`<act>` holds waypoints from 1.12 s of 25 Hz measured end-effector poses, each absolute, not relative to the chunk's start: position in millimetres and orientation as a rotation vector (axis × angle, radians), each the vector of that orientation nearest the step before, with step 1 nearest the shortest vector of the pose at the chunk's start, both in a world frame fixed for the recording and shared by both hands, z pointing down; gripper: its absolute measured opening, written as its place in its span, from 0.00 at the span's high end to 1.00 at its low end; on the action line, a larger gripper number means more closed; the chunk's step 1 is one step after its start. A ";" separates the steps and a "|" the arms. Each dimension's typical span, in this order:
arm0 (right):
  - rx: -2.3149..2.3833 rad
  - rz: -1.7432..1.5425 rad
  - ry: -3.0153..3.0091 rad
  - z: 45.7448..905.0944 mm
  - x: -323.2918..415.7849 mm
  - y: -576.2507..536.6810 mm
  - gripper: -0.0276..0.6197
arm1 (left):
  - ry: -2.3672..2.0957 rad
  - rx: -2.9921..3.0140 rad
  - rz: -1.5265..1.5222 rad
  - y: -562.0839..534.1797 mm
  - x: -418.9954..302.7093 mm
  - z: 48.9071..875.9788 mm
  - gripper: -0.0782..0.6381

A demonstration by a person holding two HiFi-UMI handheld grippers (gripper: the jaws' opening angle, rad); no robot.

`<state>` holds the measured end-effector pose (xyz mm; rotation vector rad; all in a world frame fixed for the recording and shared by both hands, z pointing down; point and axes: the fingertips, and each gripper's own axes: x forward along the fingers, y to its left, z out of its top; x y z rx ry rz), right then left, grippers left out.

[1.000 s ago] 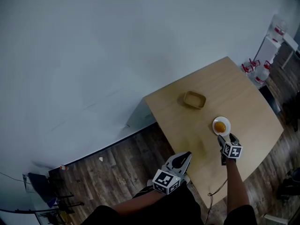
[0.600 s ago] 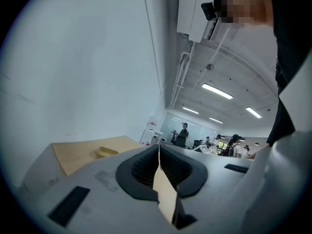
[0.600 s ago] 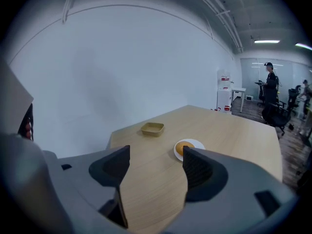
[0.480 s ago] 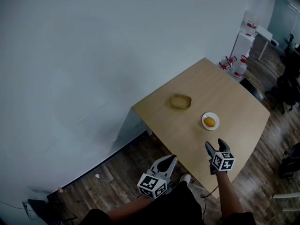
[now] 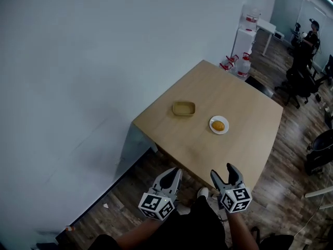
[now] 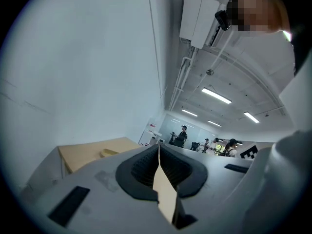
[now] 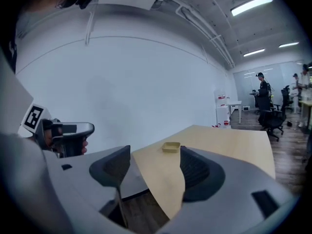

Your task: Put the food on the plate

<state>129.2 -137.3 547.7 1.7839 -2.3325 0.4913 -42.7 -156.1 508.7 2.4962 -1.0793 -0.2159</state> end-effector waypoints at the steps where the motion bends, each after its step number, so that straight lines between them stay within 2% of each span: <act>1: 1.807 0.480 -2.333 541.3 125.2 -130.2 0.38 | -1.063 2.500 -0.214 -152.1 -40.4 509.4 0.87; 3: 1.860 0.441 -2.320 528.2 118.7 -116.6 0.41 | -1.033 2.520 -0.202 -144.1 -35.0 511.3 0.87; 4: 1.886 0.423 -2.316 521.8 116.0 -110.2 0.50 | -1.022 2.532 -0.194 -140.2 -32.3 512.3 0.87; 7: 1.949 0.394 -2.317 508.9 109.9 -96.0 0.63 | -0.992 2.553 -0.180 -132.2 -24.4 514.7 0.87; 10: 2.000 0.361 -2.311 502.4 112.6 -87.9 0.82 | -0.955 2.574 -0.173 -130.5 -13.3 513.2 0.87; 13: 2.025 0.328 -2.309 495.7 120.5 -81.7 0.85 | -0.929 2.589 -0.179 -128.7 -1.5 509.6 0.87; 28: 2.072 0.269 -2.282 488.4 153.1 -93.1 0.86 | -0.973 2.640 -0.184 -144.6 20.8 502.2 0.87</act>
